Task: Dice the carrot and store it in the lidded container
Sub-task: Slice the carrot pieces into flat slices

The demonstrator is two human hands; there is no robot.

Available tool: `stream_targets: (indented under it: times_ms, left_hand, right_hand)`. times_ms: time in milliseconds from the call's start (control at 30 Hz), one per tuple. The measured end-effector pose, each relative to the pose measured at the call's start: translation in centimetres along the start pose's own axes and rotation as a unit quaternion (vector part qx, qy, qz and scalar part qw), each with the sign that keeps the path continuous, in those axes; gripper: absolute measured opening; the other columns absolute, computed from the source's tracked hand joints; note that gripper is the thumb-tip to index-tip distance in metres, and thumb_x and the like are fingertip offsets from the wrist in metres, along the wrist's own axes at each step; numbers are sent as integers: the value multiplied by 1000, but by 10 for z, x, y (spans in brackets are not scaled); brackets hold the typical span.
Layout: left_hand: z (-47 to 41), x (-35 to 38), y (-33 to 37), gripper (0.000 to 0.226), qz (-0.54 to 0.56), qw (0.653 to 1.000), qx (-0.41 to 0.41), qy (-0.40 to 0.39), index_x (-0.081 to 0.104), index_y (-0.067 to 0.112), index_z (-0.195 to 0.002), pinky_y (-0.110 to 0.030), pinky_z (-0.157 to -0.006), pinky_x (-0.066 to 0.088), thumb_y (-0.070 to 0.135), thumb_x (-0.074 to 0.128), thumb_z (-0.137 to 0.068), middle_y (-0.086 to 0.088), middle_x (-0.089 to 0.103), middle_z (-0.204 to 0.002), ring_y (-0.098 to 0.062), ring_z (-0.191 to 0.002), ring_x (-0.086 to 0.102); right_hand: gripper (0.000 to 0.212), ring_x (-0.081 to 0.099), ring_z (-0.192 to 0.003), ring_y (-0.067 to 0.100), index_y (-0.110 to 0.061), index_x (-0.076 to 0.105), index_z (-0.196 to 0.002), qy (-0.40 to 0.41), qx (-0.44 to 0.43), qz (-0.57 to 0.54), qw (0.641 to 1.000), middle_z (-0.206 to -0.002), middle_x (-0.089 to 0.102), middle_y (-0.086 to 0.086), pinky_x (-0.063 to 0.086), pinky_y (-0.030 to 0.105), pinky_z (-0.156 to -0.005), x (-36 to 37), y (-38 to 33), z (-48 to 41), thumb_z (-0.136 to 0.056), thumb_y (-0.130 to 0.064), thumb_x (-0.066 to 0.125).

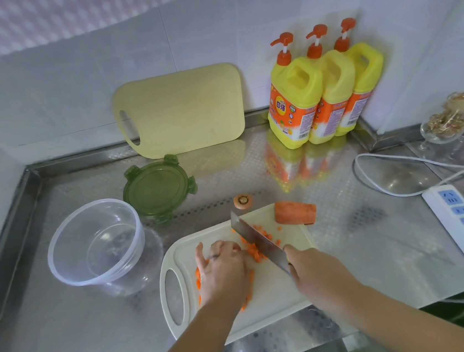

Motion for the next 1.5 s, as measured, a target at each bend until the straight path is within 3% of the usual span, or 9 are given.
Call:
stream_targets:
  times_ms: [167,267,400,567,700,833,967,1167,1500]
  left_hand:
    - [5,7,9,33,-39,997,68,2,58,31,-121,-45,-109,-13,25,39,-95,14,53,-121,-16,-126,39]
    - [7,8,12,22,-31,994,97,28,70,29,-99,-44,-109,-1,24,53,-85,13,63,-100,-17,-107,57]
    - [5,13,9,36,-53,995,87,21,54,28,-126,-45,-110,-8,23,34,-96,12,50,-125,-17,-127,37]
    - [5,9,12,38,-55,993,97,40,51,29,-130,-45,-109,-12,22,33,-96,12,48,-129,-17,-130,35]
    - [2,14,11,38,-60,992,100,39,52,28,-128,-45,-110,-11,23,35,-96,13,48,-129,-16,-129,36]
    - [3,13,12,26,-27,990,121,67,73,29,-89,-45,-107,13,22,74,-64,14,65,-91,-15,-94,63]
    - [1,17,11,27,-34,988,126,80,72,27,-76,-46,-101,25,20,80,-52,14,65,-82,-14,-84,64]
    - [0,21,10,19,-79,988,115,64,73,30,-82,-47,-104,19,26,73,-63,15,65,-86,-14,-90,63]
    - [1,17,11,34,-110,988,105,26,63,25,-118,-47,-106,-7,21,42,-92,8,56,-121,-19,-123,45]
  right_hand:
    - [16,30,-53,10,-20,40,-111,-4,-17,43,999,-67,31,-6,18,24,-45,9,-5,-3,-98,-14,31]
    - [18,29,-51,8,-19,42,-111,1,-23,55,998,-66,31,-6,17,24,-45,8,-6,-5,-98,-12,32]
    - [18,35,-54,15,-20,41,-111,3,-22,62,998,-65,32,-6,18,24,-44,10,-4,-7,-97,-11,33]
    - [19,41,-60,19,-20,41,-111,-5,-21,60,998,-66,33,-6,20,24,-44,12,-2,-9,-97,-11,33]
    - [7,35,-53,9,-22,35,-98,-19,-21,41,999,-67,35,-7,23,23,-45,12,-2,-9,-99,-17,32]
    - [6,32,-52,7,-24,31,-94,-12,-21,37,999,-66,34,-8,22,22,-45,8,-1,-7,-99,-20,32]
    - [14,39,-55,15,-21,40,-110,9,-21,52,998,-66,35,-8,25,24,-47,4,3,-10,-99,-18,32]
    - [16,33,-51,9,-20,40,-114,-1,-36,59,998,-65,34,-8,24,23,-45,11,-1,-8,-101,-19,30]
    - [28,31,-50,6,-21,34,-127,1,-41,75,996,-65,33,-9,22,22,-44,10,-6,-5,-100,-13,33]
Point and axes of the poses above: each hand's wrist, its own z-axis away from the middle knuckle, its own x-axis out of the palm, y = z × x, the point moved 9 cm from there along -z, towards the middle knuckle
